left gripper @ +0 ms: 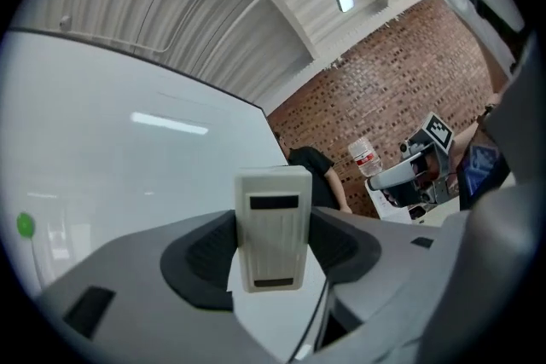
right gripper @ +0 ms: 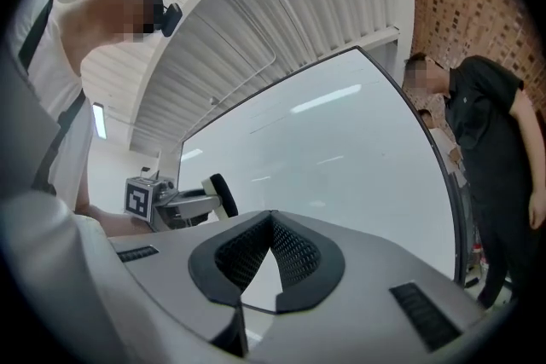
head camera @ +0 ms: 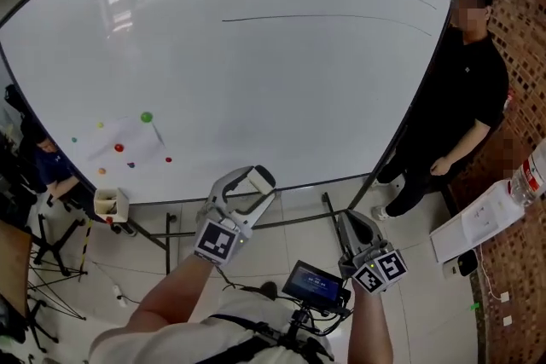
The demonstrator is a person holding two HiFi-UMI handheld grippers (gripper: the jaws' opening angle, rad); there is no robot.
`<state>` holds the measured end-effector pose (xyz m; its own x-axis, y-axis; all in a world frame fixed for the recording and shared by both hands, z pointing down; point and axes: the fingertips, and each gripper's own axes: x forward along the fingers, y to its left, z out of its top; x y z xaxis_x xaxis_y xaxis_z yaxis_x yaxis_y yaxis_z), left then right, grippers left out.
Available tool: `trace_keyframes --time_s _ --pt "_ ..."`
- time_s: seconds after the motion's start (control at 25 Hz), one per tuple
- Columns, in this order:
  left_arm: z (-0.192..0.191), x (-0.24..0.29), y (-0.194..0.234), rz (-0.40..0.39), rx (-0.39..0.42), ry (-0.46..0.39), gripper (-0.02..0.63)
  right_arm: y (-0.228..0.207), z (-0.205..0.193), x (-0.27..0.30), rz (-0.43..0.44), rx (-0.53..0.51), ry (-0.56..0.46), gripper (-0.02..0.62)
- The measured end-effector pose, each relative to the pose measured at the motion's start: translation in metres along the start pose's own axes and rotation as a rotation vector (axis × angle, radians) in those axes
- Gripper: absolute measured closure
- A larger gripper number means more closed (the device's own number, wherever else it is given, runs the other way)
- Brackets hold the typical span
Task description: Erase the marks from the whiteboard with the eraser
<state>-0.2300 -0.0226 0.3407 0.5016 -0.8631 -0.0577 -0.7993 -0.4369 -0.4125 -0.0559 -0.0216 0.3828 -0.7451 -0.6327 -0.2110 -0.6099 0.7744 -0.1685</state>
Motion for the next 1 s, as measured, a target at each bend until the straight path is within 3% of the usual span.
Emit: trace_keyframes --time_s 0.24,0.44,0.6,0.84,1.0 --pt "0.053 0.015 0.076 0.062 0.164 -0.084 0.327 -0.023 0.064 0.057 0.023 -0.137 -0.082 0.580" --pt "0.060 0.017 0.118 0.147 0.303 -0.019 0.327 -0.019 0.110 0.100 0.097 -0.240 -0.124 0.580" --pt "0.071 0.016 0.148 0.197 0.349 -0.025 0.327 -0.011 0.132 0.128 0.148 -0.282 -0.157 0.580" --pt "0.098 0.007 0.206 0.352 0.406 0.021 0.327 0.000 0.173 0.169 0.240 -0.320 -0.236 0.580" --pt "0.129 0.013 0.232 0.457 0.516 0.070 0.327 0.000 0.198 0.185 0.294 -0.341 -0.282 0.580"
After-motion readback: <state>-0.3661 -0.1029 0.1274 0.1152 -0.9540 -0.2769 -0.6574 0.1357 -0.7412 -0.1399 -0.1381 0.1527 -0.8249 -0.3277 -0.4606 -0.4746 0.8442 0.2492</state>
